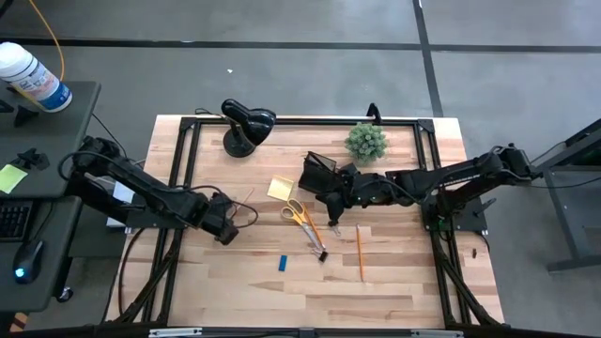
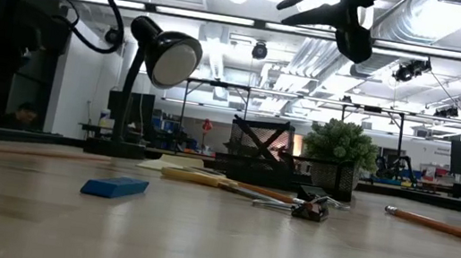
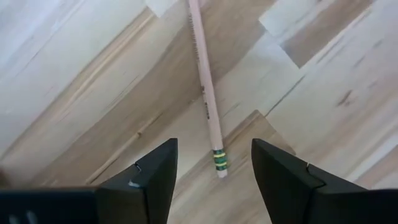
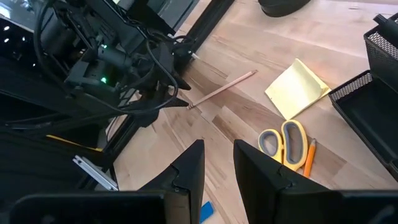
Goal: Pick and place office supplies into organizer
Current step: Put the pink pencil into the desk organizer
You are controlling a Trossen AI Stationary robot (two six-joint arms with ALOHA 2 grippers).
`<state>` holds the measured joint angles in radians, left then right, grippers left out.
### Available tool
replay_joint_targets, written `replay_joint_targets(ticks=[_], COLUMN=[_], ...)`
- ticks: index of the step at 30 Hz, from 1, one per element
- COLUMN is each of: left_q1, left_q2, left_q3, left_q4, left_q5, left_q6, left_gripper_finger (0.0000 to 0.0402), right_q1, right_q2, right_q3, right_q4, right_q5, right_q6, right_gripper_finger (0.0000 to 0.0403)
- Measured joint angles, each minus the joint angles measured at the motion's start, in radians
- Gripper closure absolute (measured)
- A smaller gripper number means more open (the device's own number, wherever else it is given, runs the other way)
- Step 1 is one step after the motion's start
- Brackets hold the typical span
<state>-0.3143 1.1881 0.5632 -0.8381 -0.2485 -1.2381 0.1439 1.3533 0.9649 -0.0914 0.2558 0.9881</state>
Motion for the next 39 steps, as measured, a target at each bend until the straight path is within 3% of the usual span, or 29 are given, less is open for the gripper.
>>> replay_joint_targets(ticks=[11, 28, 32, 39], left_q1=[0.000, 0.000, 0.000, 0.000], left_q2=[0.118, 0.153, 0.153, 0.153], left_q3=[0.000, 0.000, 0.000, 0.000], left_q4=[0.089, 0.082, 0.081, 0.080], left_q5=[0.083, 0.115, 0.118, 0.118], left_q6=[-0.035, -0.052, -0.052, -0.047], left_gripper_finger=[0.0208, 0.0210, 0.0233, 0.0307], right_q1=[-0.022, -0.022, -0.022, -0.022], right_q2=[0.000, 0.000, 0.000, 0.000], right_q3=[0.000, 0.000, 0.000, 0.000], right_q4=[0.000, 0.000, 0.000, 0.000], right_q5=[-0.057, -0.062, -0.061, -0.061], right_q6=[-0.004, -0.001, -0.002, -0.002], right_gripper_finger=[0.0320, 0.0320, 0.0320, 0.0320])
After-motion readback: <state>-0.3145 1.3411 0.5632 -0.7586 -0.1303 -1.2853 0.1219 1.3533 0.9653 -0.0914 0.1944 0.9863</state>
